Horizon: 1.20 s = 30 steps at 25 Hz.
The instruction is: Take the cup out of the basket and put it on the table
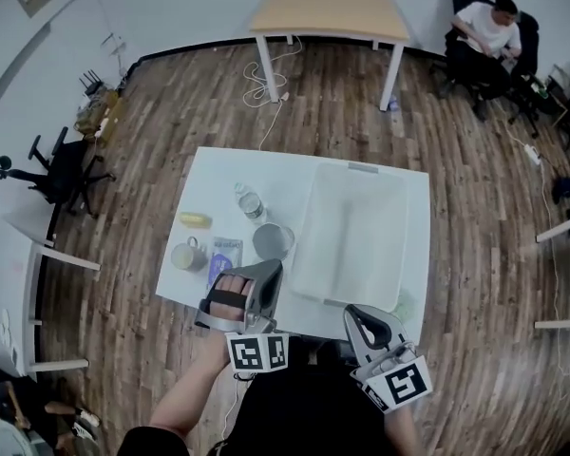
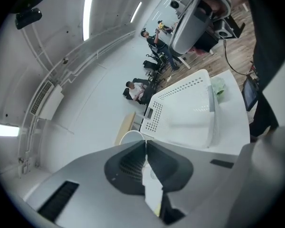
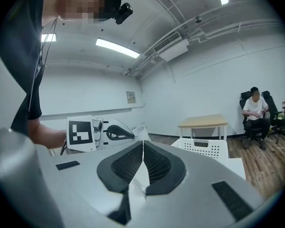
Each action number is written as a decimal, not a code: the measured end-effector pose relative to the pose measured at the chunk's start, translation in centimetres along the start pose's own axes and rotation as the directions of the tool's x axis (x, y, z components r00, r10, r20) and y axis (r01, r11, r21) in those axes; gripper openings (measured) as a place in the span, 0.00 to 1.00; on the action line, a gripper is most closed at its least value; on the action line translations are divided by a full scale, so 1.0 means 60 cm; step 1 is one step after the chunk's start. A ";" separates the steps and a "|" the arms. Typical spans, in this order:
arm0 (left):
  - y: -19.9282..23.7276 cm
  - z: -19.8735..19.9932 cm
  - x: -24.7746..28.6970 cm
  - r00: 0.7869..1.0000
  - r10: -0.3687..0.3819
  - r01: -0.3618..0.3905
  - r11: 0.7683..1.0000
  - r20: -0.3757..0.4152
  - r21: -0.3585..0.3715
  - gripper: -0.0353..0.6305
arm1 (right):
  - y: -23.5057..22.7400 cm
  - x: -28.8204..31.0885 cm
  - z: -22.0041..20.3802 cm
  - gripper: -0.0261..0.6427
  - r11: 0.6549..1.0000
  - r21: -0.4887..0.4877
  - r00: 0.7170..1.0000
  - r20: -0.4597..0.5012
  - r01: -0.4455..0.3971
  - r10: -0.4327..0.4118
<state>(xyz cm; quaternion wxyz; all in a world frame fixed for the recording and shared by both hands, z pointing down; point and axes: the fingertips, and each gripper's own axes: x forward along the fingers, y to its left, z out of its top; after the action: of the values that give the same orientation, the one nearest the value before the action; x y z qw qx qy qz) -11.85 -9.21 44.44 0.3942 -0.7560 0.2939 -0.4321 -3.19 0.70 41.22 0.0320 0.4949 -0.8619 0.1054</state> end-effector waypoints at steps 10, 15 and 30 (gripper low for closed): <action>-0.096 -0.131 -0.056 0.980 -0.012 -0.011 0.993 -0.196 -0.120 0.08 | 0.046 0.055 -0.008 0.08 0.991 -0.014 0.991 -0.027 -0.133 0.133; -0.184 -0.184 -0.054 0.965 -0.028 -0.010 0.989 -0.261 -0.144 0.08 | 0.053 0.059 -0.015 0.08 0.989 -0.012 0.989 -0.041 -0.144 0.144; -0.356 -0.258 0.015 0.944 -0.130 0.098 0.988 -0.302 -0.119 0.08 | 0.032 0.032 -0.022 0.08 0.998 -0.015 0.996 -0.076 -0.053 0.052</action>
<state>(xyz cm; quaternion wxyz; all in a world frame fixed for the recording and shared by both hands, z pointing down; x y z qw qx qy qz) -22.90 -4.17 67.88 0.2786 -0.7138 0.3296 -0.5515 -5.86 0.30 42.51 0.0659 0.4674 -0.8737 0.1177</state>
